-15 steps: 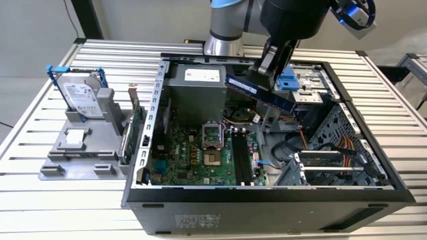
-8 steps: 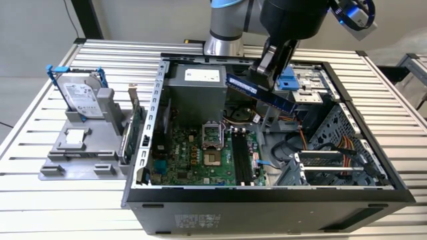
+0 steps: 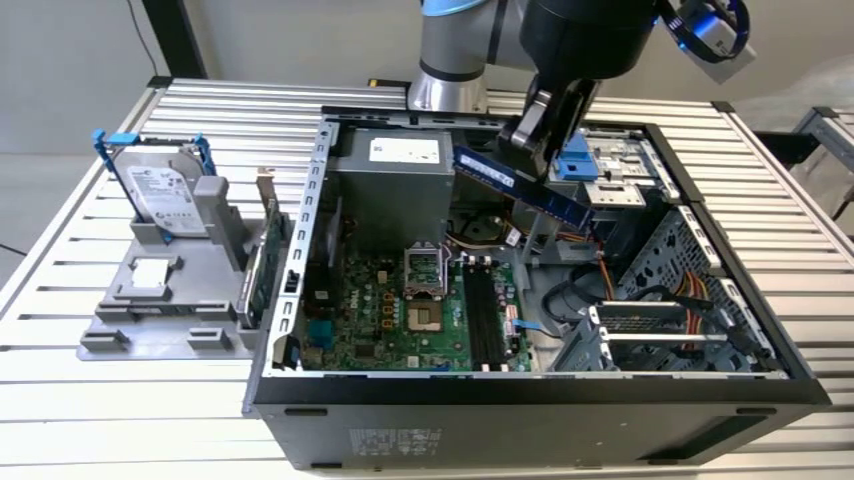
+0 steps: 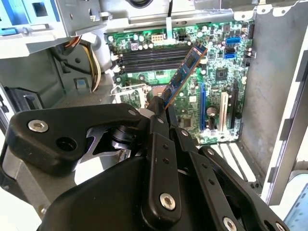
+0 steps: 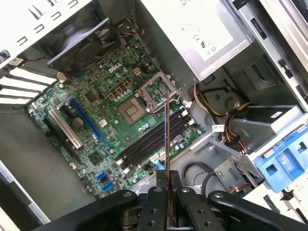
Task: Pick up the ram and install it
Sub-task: 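Pick up the ram and move it above insertion slot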
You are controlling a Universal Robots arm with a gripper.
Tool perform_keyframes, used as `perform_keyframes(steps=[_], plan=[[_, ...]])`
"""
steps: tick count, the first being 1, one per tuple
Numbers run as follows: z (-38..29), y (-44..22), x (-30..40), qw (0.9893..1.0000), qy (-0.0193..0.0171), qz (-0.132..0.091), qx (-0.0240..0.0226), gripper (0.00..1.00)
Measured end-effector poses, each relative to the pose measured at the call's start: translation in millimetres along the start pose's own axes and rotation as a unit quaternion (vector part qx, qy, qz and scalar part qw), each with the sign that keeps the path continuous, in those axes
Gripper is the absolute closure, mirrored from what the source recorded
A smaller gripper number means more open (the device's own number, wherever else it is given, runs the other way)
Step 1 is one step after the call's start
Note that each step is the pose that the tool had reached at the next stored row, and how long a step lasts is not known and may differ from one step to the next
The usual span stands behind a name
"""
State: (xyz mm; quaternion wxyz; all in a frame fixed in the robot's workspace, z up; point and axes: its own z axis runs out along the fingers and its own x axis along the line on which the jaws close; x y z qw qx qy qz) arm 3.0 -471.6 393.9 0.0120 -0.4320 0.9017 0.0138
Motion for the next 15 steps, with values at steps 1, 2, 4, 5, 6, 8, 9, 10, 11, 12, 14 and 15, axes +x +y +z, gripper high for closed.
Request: perform_keyframes(steps=[1, 2, 4, 5, 6, 8, 9, 10, 11, 12, 14, 15], plan=[[0.0, 0.0, 0.0, 1.0, 0.0, 0.002, 0.0001, 1.0], [0.0, 0.0, 0.0, 1.0, -0.0001, 0.004, 0.0001, 1.0], [0.0, 0.0, 0.0, 1.0, -0.0001, 0.008, 0.0003, 1.0], [0.1, 0.0, 0.0, 1.0, -0.0002, 0.01, 0.0003, 1.0], [0.1, 0.0, 0.0, 0.9999, -0.0002, 0.012, 0.0004, 1.0], [0.1, 0.0, 0.0, 0.9999, -0.0002, 0.016, 0.0005, 1.0], [-0.1, 0.0, 0.0, 0.9998, -0.0001, 0.017, 0.0006, 1.0], [0.0, 0.0, 0.0, 0.9998, -0.0002, 0.019, 0.0007, 1.0], [0.0, 0.0, 0.0, 0.9998, -0.0002, 0.021, 0.0008, 1.0], [0.0, 0.0, 0.0, 0.9997, -0.0002, 0.023, 0.0008, 1.0], [0.1, 0.0, 0.0, 0.9996, -0.0004, 0.027, 0.0009, 1.0], [0.1, 0.0, 0.0, 0.9996, -0.0004, 0.029, 0.001, 1.0]])
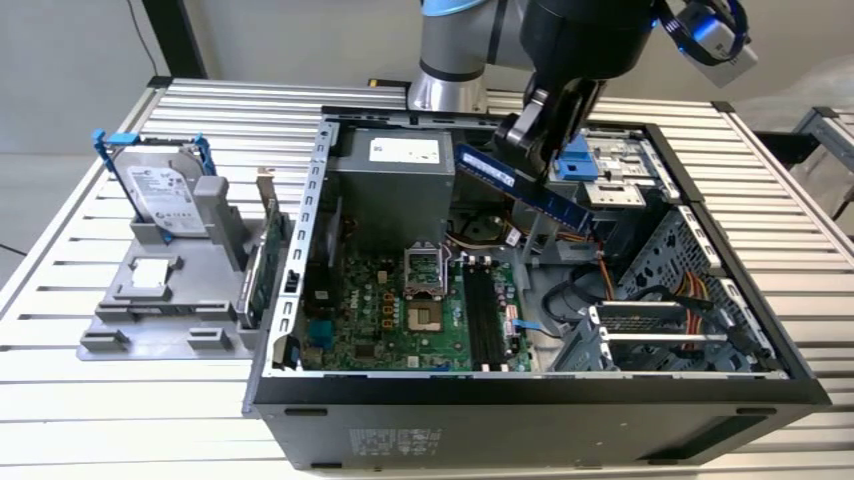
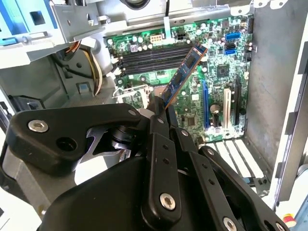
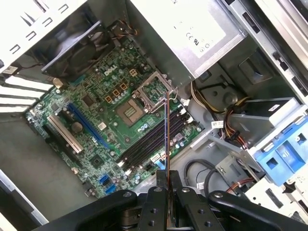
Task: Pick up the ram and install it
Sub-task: 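Pick up the ram and move it above insertion slot, then insert the ram into the slot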
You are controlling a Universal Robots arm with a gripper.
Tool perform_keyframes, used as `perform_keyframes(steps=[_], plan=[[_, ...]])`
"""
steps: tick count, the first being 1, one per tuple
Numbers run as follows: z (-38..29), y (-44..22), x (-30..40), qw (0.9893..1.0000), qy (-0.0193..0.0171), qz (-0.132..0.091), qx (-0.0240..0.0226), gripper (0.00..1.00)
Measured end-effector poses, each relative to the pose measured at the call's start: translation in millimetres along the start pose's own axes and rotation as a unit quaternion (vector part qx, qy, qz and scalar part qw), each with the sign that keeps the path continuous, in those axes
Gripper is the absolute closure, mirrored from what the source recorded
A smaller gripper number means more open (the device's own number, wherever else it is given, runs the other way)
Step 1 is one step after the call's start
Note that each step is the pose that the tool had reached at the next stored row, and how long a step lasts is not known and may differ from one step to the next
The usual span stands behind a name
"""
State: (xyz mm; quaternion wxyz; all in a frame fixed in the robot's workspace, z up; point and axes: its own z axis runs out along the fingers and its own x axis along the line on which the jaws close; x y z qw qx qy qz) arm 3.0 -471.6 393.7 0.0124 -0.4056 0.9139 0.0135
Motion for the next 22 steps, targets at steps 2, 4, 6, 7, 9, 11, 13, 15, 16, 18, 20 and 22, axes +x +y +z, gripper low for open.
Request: perform_keyframes(steps=[2, 4, 6, 7, 9, 11, 13, 15, 16, 18, 20, 22], plan=[[0.0, 0.0, 0.0, 1.0, 0.0, 0.004, 0.0002, 1.0], [0.0, 0.0, 0.0, 1.0, -0.0001, 0.008, 0.0003, 1.0], [0.1, 0.0, 0.0, 0.9999, -0.0002, 0.012, 0.0004, 1.0], [0.0, 0.0, 0.0, 0.9999, -0.0002, 0.014, 0.0005, 1.0], [0.1, 0.0, 0.0, 0.9999, -0.0003, 0.017, 0.0006, 1.0], [0.1, 0.0, 0.0, 0.9998, -0.0003, 0.021, 0.0007, 1.0], [0.1, 0.0, 0.0, 0.9997, -0.0004, 0.025, 0.0008, 1.0], [0.2, 0.0, 0.0, 0.9996, -0.0004, 0.029, 0.001, 1.0], [0.2, 0.0, 0.0, 0.9995, -0.0005, 0.032, 0.0011, 1.0], [0.2, 0.0, 0.0, 0.9994, -0.0005, 0.036, 0.0012, 1.0], [0.2, 0.0, 0.0, 0.9992, -0.0005, 0.039, 0.0013, 1.0], [0.2, 0.0, 0.0, 0.9991, -0.0006, 0.043, 0.0015, 1.0]])
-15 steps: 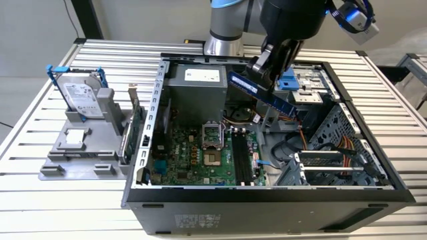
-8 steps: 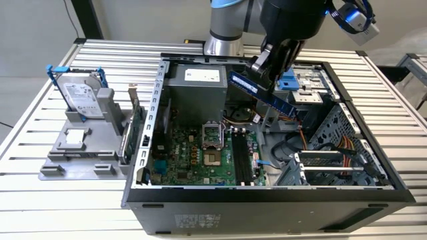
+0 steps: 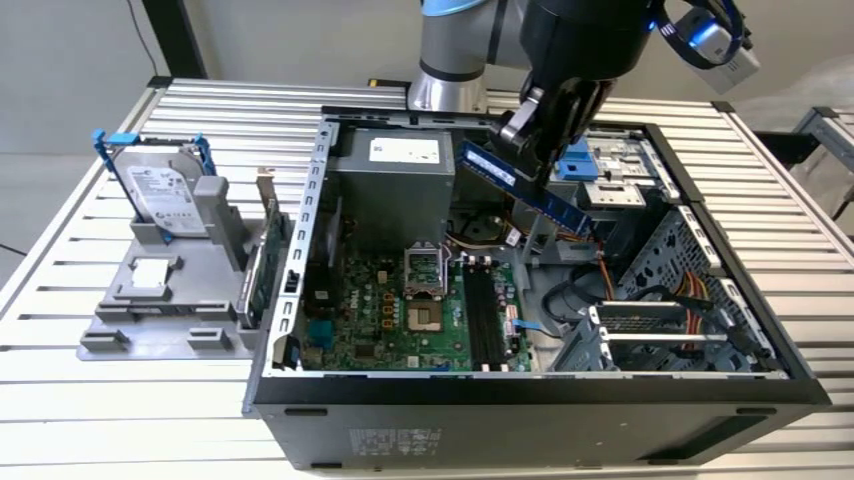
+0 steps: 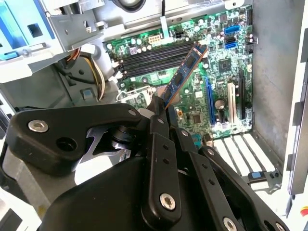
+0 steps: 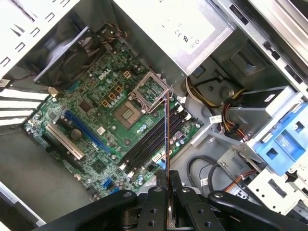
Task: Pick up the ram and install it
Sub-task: 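Insert the ram into the slot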
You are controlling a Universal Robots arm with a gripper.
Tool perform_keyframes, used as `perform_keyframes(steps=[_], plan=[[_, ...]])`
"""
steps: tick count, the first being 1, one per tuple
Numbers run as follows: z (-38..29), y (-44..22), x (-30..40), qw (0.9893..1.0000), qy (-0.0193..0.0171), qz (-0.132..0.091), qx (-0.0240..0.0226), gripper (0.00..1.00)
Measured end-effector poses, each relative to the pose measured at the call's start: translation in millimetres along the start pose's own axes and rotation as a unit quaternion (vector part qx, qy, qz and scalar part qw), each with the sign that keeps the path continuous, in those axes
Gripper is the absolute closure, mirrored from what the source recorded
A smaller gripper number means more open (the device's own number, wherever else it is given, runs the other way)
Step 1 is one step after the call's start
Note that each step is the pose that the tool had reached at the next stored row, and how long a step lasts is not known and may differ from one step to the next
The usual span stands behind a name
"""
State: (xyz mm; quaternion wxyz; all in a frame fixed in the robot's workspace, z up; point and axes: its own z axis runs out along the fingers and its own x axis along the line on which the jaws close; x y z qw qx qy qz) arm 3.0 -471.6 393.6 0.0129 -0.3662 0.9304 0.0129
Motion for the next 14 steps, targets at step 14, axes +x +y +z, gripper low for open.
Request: perform_keyframes(steps=[14], plan=[[0.1, 0.0, 0.0, 0.9997, -0.0004, 0.025, 0.0008, 1.0]])
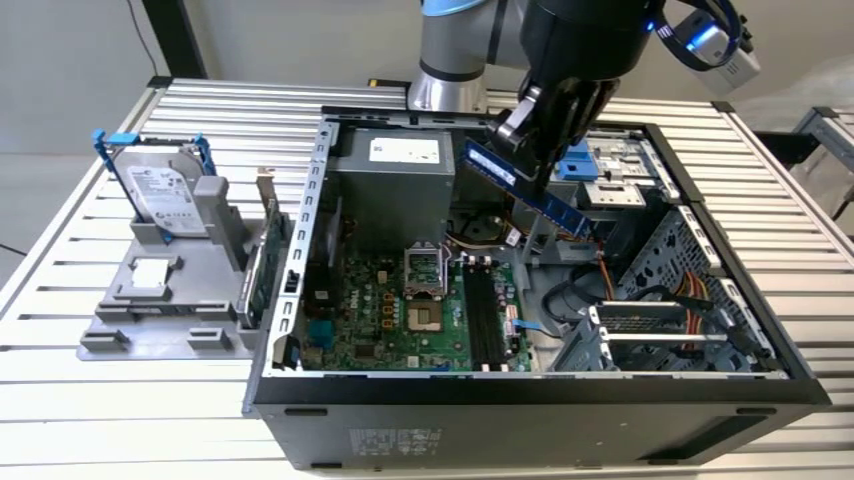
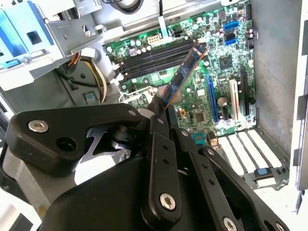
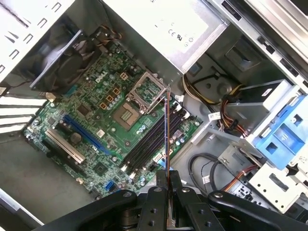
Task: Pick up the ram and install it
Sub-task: 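Insert the ram into the slot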
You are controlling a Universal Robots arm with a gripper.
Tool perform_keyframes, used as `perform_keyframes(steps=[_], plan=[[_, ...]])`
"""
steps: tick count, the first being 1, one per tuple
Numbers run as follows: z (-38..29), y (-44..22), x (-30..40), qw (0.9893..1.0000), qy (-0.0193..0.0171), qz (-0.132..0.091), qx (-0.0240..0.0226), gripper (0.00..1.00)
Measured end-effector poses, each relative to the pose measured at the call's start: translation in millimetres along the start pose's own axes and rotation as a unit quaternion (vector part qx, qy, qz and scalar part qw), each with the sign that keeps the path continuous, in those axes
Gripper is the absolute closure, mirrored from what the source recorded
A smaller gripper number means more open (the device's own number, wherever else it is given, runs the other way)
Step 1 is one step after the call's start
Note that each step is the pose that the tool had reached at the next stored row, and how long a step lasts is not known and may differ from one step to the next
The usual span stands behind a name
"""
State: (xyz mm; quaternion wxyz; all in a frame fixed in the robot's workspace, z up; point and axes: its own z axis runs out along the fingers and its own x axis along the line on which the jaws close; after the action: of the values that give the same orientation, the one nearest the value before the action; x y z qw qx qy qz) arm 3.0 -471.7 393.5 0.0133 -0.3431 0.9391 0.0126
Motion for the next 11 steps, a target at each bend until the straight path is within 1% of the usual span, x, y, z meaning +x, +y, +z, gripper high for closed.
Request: perform_keyframes(steps=[11], plan=[[0.0, 0.0, 0.0, 0.9999, -0.0001, 0.012, 0.0004, 1.0]])
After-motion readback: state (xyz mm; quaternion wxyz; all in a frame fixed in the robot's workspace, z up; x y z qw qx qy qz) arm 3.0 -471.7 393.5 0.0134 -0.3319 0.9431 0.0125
